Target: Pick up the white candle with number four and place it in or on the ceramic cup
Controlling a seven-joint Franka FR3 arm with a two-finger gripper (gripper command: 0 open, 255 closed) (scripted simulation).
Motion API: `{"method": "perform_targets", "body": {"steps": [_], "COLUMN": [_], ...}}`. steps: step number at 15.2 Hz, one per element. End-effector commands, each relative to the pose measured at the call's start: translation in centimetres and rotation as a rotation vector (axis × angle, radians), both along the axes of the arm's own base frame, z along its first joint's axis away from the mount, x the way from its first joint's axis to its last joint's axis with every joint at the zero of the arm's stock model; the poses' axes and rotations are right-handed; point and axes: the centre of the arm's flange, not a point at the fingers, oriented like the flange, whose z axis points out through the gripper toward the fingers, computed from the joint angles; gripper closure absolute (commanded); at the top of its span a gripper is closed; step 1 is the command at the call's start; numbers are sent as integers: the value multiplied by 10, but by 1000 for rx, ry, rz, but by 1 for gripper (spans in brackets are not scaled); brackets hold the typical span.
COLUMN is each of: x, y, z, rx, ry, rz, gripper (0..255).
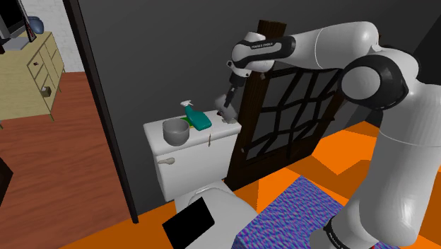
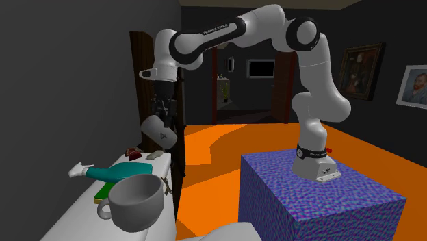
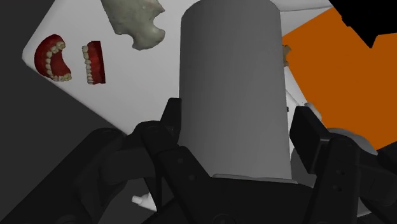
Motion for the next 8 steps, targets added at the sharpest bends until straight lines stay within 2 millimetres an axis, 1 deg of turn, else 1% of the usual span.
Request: {"method": "perform_targets", "body": {"steps": [1, 8], "x": [0, 0], "y": [1, 1], "z": [11, 48], "rx": [0, 0], "ry": [-1, -1], "rz": [0, 0], "gripper": [255, 255]}}
